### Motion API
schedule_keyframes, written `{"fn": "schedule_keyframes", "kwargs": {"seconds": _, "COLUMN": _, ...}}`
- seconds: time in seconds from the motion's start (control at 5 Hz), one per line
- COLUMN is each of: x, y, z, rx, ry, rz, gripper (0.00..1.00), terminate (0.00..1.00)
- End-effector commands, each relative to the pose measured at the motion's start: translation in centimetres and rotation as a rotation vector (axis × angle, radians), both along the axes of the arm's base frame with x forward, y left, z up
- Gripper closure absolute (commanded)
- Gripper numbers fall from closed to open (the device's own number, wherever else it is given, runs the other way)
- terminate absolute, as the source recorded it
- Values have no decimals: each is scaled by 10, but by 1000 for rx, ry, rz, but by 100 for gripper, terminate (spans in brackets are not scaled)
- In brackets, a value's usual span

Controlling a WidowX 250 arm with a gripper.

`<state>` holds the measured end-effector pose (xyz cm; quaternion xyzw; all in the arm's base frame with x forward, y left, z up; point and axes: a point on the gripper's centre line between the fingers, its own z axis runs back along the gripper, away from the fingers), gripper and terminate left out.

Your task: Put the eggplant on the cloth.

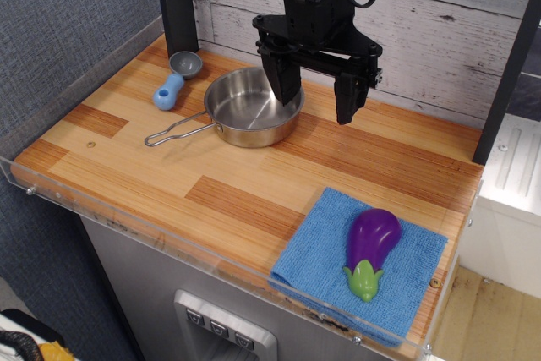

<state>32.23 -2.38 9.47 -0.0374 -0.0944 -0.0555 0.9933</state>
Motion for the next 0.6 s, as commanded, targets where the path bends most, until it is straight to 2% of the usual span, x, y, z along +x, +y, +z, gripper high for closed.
{"fn": "schedule_keyframes", "kwargs": {"seconds": 0.0, "x": 6, "y": 4, "z": 14, "rx": -3, "ry": -42, "rz": 0, "gripper": 0, "terminate": 0}}
{"fn": "schedule_keyframes", "kwargs": {"seconds": 0.2, "x": 6, "y": 4, "z": 14, "rx": -3, "ry": -42, "rz": 0, "gripper": 0, "terminate": 0}}
{"fn": "schedule_keyframes", "kwargs": {"seconds": 0.4, "x": 6, "y": 4, "z": 14, "rx": -3, "ry": -42, "rz": 0, "gripper": 0, "terminate": 100}}
